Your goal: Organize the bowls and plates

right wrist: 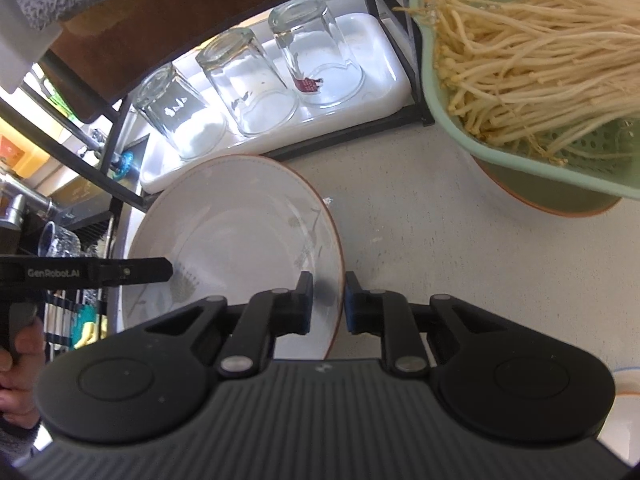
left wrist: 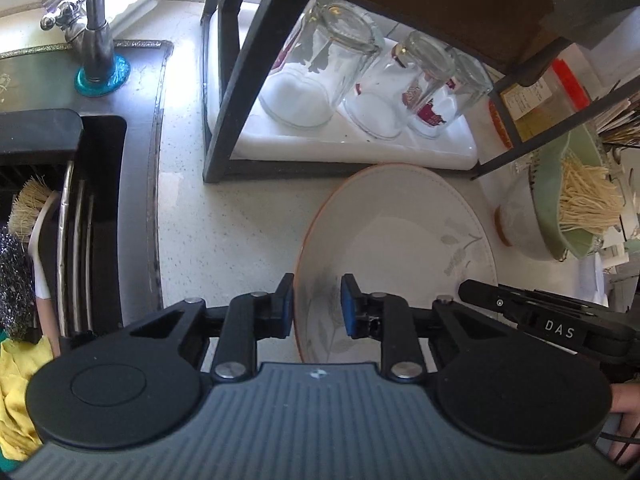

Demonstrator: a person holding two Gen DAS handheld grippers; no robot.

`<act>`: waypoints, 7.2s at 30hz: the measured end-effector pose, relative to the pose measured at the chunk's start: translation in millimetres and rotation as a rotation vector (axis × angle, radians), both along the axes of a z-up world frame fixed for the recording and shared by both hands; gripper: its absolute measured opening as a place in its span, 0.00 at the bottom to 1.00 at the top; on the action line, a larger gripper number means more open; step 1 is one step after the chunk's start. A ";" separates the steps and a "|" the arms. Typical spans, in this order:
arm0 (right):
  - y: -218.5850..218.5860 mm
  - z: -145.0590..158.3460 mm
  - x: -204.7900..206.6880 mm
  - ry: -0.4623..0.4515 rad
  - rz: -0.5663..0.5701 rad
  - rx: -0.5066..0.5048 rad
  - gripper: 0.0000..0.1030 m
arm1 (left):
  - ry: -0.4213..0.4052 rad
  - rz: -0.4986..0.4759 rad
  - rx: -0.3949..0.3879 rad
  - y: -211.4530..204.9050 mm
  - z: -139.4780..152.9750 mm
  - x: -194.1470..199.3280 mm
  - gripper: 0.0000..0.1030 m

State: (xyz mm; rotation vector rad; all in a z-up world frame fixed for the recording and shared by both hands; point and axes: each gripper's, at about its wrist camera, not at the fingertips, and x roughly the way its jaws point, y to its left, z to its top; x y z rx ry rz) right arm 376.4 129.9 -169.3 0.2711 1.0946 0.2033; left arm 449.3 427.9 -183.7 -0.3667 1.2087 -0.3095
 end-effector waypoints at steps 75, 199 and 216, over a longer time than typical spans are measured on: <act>-188.8 5.7 -175.5 -0.009 -0.085 0.015 0.19 | -0.004 -0.067 0.195 -237.6 48.3 -147.9 0.28; -466.5 -7.1 -226.4 -0.242 -0.493 0.007 0.51 | -0.058 -0.291 0.144 -616.4 3.2 -98.9 0.50; -463.6 -18.8 -215.5 -0.226 -0.423 0.059 0.24 | -0.053 -0.292 0.132 -613.1 2.9 -102.2 0.11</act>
